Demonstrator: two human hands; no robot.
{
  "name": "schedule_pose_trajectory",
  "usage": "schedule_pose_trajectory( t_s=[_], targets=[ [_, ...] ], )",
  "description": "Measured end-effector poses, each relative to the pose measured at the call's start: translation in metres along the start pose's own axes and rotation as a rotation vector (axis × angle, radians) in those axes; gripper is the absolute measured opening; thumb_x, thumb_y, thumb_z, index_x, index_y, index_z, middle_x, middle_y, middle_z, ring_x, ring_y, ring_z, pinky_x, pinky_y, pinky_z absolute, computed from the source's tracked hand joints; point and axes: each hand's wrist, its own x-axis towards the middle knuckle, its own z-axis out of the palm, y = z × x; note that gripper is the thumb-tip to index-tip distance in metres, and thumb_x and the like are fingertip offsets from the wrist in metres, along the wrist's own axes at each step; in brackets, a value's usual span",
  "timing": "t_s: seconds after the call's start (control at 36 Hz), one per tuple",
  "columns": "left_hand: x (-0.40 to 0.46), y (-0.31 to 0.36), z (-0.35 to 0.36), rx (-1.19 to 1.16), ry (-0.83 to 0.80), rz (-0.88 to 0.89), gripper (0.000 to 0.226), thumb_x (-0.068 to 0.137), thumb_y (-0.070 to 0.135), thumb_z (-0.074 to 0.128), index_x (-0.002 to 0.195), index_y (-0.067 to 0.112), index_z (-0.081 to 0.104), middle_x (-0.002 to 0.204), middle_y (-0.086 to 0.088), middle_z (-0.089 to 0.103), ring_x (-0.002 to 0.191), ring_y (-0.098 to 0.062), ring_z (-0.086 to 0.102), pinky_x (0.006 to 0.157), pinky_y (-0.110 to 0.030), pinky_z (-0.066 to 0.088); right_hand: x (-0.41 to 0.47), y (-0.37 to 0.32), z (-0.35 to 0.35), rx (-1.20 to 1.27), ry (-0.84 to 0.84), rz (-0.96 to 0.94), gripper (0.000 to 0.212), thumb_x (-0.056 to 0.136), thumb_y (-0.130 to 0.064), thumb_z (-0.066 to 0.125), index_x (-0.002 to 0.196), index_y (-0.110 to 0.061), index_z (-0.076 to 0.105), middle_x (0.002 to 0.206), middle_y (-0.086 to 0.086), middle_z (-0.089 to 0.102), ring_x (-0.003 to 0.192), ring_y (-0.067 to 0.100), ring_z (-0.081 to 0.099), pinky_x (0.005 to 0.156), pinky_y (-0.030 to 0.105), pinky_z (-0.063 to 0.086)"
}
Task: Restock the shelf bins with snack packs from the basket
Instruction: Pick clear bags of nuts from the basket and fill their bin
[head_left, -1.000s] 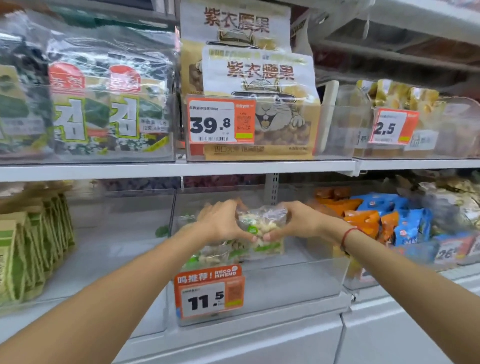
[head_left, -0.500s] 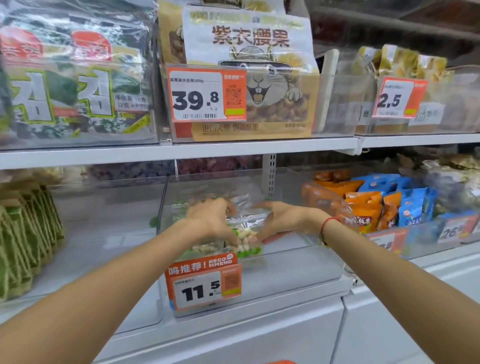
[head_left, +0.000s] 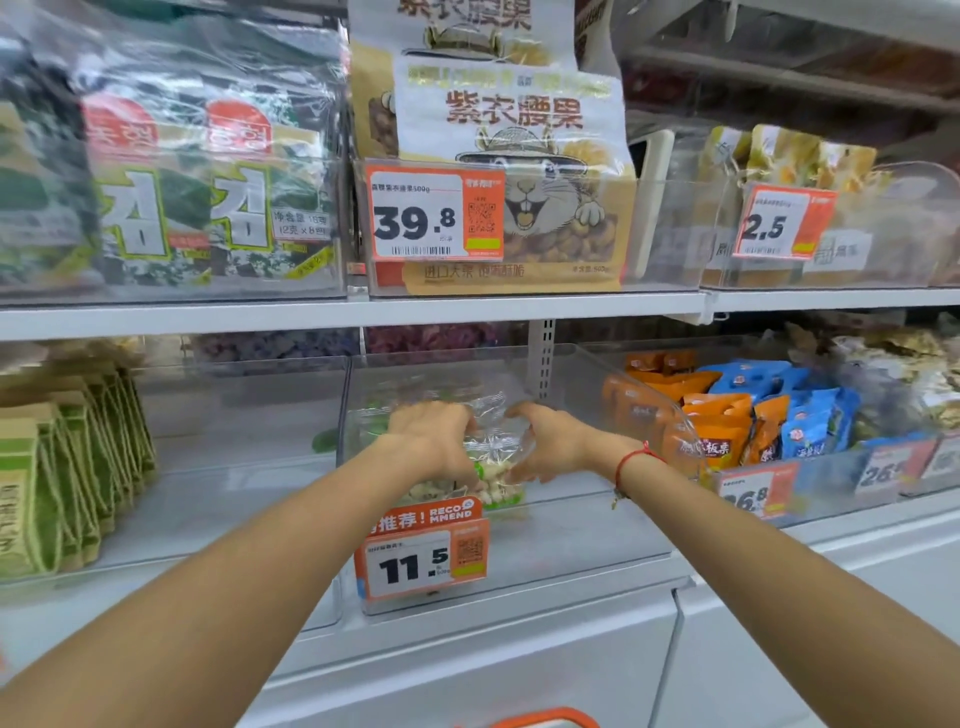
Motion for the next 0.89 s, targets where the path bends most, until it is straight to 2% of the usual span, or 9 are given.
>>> schedule_pose_trajectory(
  t_s=[0.06, 0.14, 0.19, 0.28, 0.36, 0.44, 0.53, 0.67, 0.89],
  targets=[
    [-0.005, 0.0, -0.002, 0.003, 0.032, 0.011, 0.067, 0.072, 0.045, 0.075, 0.131, 0.027, 0.05, 0.119, 0.005, 0.061, 0.108, -0.019, 0.055, 0.088, -0.035, 0.046, -0.005, 0.002, -0.002, -0.066, 0.036, -0.001, 0.087, 0.08, -0.031, 0.075, 0.147, -0.018, 0.023, 0.138, 0.013, 0.046, 0.105, 0.028, 0.06, 0.089, 0.04, 0.053],
    [-0.015, -0.001, -0.007, 0.058, 0.129, 0.026, 0.063, 0.074, 0.036, 0.076, 0.13, 0.025, 0.051, 0.121, 0.003, 0.059, 0.116, -0.02, 0.051, 0.1, -0.037, 0.038, -0.018, 0.007, -0.005, -0.228, 0.14, -0.013, 0.082, 0.08, -0.05, 0.069, 0.146, -0.02, 0.029, 0.143, 0.008, 0.044, 0.126, 0.028, 0.048, 0.102, 0.046, 0.042],
    [-0.022, -0.003, -0.012, 0.071, 0.196, 0.032, 0.061, 0.074, 0.028, 0.076, 0.13, 0.026, 0.052, 0.119, 0.003, 0.06, 0.117, -0.02, 0.05, 0.101, -0.036, 0.037, -0.031, 0.01, -0.006, -0.262, 0.188, -0.027, 0.069, 0.085, -0.046, 0.064, 0.142, -0.021, 0.036, 0.141, 0.005, 0.046, 0.122, 0.026, 0.05, 0.099, 0.043, 0.044],
    [-0.039, -0.004, -0.017, -0.031, 0.264, 0.044, 0.053, 0.077, 0.024, 0.071, 0.127, 0.029, 0.054, 0.114, 0.005, 0.062, 0.11, -0.018, 0.054, 0.089, -0.033, 0.042, -0.055, 0.009, -0.006, -0.279, 0.296, -0.086, 0.046, 0.089, -0.036, 0.06, 0.133, -0.025, 0.049, 0.133, 0.0, 0.052, 0.113, 0.021, 0.054, 0.092, 0.039, 0.047],
    [-0.066, -0.003, -0.017, -0.188, 0.327, 0.064, 0.041, 0.081, 0.027, 0.066, 0.121, 0.032, 0.056, 0.119, 0.012, 0.061, 0.109, -0.014, 0.058, 0.081, -0.029, 0.045, -0.084, 0.002, -0.002, -0.209, 0.393, -0.183, 0.028, 0.09, -0.031, 0.059, 0.118, -0.03, 0.059, 0.115, -0.006, 0.059, 0.097, 0.011, 0.058, 0.083, 0.037, 0.051],
    [-0.104, -0.001, -0.011, -0.331, 0.36, 0.06, 0.033, 0.084, 0.034, 0.065, 0.116, 0.037, 0.056, 0.113, 0.02, 0.061, 0.105, -0.006, 0.058, 0.078, -0.027, 0.046, -0.117, -0.008, 0.006, -0.214, 0.419, -0.28, 0.019, 0.089, -0.03, 0.061, 0.107, -0.035, 0.063, 0.097, -0.015, 0.06, 0.08, 0.002, 0.055, 0.071, 0.028, 0.05],
    [-0.143, 0.001, 0.002, -0.398, 0.381, 0.037, 0.029, 0.083, 0.035, 0.064, 0.111, 0.039, 0.057, 0.105, 0.022, 0.063, 0.099, -0.006, 0.06, 0.08, -0.031, 0.05, -0.148, -0.016, 0.019, -0.313, 0.321, -0.346, 0.017, 0.091, -0.033, 0.058, 0.107, -0.037, 0.062, 0.09, -0.019, 0.054, 0.076, 0.003, 0.053, 0.065, 0.022, 0.045],
    [-0.202, -0.006, 0.035, -0.39, 0.273, 0.01, 0.02, 0.084, 0.036, 0.064, 0.102, 0.041, 0.058, 0.084, 0.027, 0.055, 0.084, 0.003, 0.055, 0.075, -0.023, 0.045, -0.177, -0.012, 0.059, -0.443, 0.063, -0.336, 0.021, 0.093, -0.038, 0.051, 0.112, -0.038, 0.059, 0.099, -0.016, 0.064, 0.093, 0.007, 0.058, 0.067, 0.024, 0.035],
    [-0.263, -0.029, 0.124, -0.46, 0.024, -0.123, 0.02, 0.084, 0.026, 0.065, 0.099, 0.039, 0.061, 0.091, 0.024, 0.062, 0.084, 0.003, 0.06, 0.067, -0.023, 0.041, -0.193, 0.009, 0.145, -0.499, -0.231, -0.194, 0.025, 0.095, -0.032, 0.049, 0.117, -0.031, 0.06, 0.113, -0.005, 0.065, 0.112, 0.019, 0.054, 0.086, 0.03, 0.041]
  ],
)
